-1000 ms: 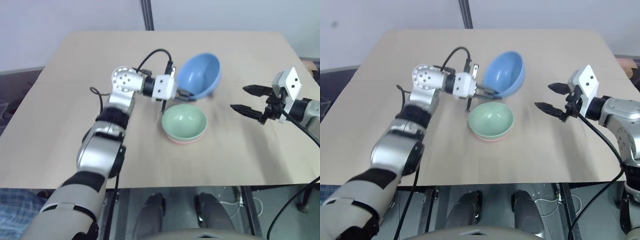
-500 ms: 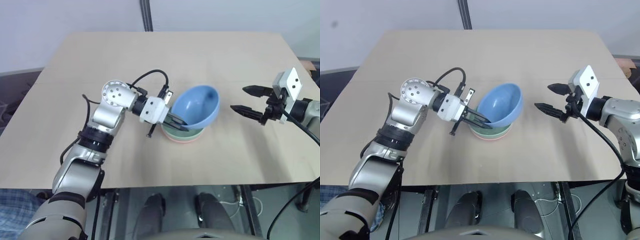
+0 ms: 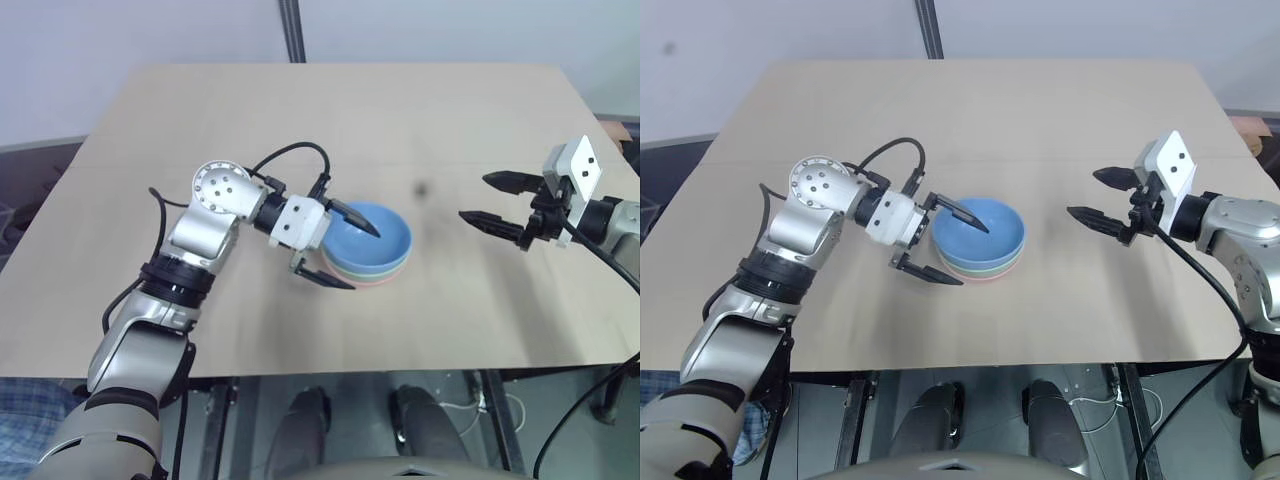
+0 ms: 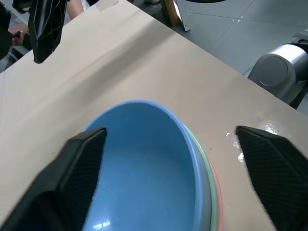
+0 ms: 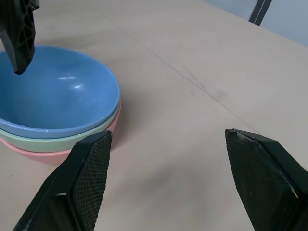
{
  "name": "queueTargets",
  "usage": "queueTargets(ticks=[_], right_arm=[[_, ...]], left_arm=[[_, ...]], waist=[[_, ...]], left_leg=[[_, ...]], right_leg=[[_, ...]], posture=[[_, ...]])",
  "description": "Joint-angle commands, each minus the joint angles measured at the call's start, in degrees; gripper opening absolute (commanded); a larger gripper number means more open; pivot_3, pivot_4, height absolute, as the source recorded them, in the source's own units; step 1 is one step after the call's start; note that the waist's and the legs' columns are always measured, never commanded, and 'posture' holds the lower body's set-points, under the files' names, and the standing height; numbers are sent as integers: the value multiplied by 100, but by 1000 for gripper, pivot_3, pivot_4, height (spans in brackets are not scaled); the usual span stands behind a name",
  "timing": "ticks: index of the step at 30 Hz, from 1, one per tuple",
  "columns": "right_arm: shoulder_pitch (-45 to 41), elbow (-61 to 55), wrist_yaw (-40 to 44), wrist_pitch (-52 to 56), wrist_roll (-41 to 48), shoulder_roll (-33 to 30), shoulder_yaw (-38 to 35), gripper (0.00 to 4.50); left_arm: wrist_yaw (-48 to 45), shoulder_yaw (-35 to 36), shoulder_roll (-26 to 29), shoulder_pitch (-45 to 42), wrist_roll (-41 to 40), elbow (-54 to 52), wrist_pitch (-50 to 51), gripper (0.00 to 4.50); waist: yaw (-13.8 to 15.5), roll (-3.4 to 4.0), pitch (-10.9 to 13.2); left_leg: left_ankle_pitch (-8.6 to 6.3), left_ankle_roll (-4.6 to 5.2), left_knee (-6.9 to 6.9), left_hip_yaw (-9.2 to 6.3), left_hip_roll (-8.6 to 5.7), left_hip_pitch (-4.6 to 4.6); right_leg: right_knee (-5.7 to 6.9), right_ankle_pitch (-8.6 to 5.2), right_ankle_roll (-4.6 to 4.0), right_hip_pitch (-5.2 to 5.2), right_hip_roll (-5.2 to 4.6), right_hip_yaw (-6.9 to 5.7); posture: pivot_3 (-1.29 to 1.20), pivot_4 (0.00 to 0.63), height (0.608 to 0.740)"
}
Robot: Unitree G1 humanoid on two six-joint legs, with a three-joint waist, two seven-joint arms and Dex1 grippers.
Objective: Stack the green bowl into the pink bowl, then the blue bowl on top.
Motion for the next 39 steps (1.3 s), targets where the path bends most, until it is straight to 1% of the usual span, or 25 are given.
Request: queueTargets(ticks=[1, 5, 10, 14, 19, 23, 27, 31, 34, 37, 39], right_arm=[[26, -210, 65, -122, 90, -58, -136, 3960], [185, -193, 157, -158, 129, -121, -267, 3960], [572, -15, 254, -535, 38, -117, -513, 3960], [1026, 159, 586, -1162, 3, -104, -754, 3960], [1403, 645, 1083, -1977, -166, -195, -831, 3960], [1597, 894, 1486, -2250, -141, -328, -833, 3960], [1649, 1184, 1715, -2580, -258, -332, -708, 3960], [1594, 1429, 1760, -2887, -374, -236, -619, 3960], [1610, 1488, 1822, -2959, -359, -213, -578, 3960], [1631, 1495, 1845, -2991, -350, -189, -563, 3960], [1650, 1480, 1863, -2984, -332, -174, -557, 3960]], left_arm=[[49, 516, 136, -10, -524, -267, 793, 4480], [552, 1039, 338, 199, -846, -469, 1734, 4480], [1381, 1612, 724, 959, -742, -1030, 2289, 4480], [2101, 2258, 960, 1869, -949, -1699, 2834, 4480], [2820, 2964, 966, 2945, -1194, -2353, 3322, 4480], [3102, 3346, 828, 3812, -1272, -2734, 3253, 4480], [3281, 3423, 685, 4328, -1320, -3045, 3181, 4480], [3411, 3466, 623, 4634, -1270, -3201, 3075, 4480], [3377, 3534, 688, 4846, -1235, -3233, 2973, 4480], [3367, 3581, 714, 4886, -1249, -3225, 2900, 4480], [3380, 3586, 714, 4858, -1234, -3203, 2851, 4480]], waist=[[-1, 0, 0], [-22, 0, 0], [-22, 0, 0], [3, 0, 0], [16, 0, 0], [25, 1, -1], [78, 1, -1], [106, 1, -1], [104, 0, 0], [102, 1, 0], [102, 0, 0]], left_leg=[[0, 0, 0, 0, 0, 0], [0, 0, 0, 0, 0, 1], [0, 0, -1, 0, 2, 2], [0, 0, -1, 0, 2, 1], [-1, 1, -2, 4, 4, 4], [-1, 0, -2, 6, 6, 12], [-1, 0, -3, 9, 6, 17], [-1, 0, -5, 9, 6, 39], [-1, 0, -14, 20, 6, 63], [-2, 0, -26, 27, 9, 101], [-2, 0, -25, 26, 10, 107]], right_leg=[[0, 0, 0, 0, 0, 0], [0, 0, 0, 0, 0, 0], [-2, 0, 0, 0, 0, 1], [-1, 0, 0, 0, -1, 0], [-1, 0, 0, 1, -3, 2], [2, 0, 0, 5, -3, 5], [0, 0, 0, 13, -3, 7], [-2, 0, -1, 35, -2, 7], [-6, 0, -1, 55, -4, 16], [-11, -2, -2, 85, -2, 22], [-11, -2, -2, 92, -1, 22]], posture=[[0, 150, 740], [0, 150, 740], [0, 150, 740], [0, 150, 740], [0, 150, 740], [0, 150, 740], [0, 150, 740], [0, 150, 740], [0, 150, 740], [0, 150, 740], [0, 150, 740]])
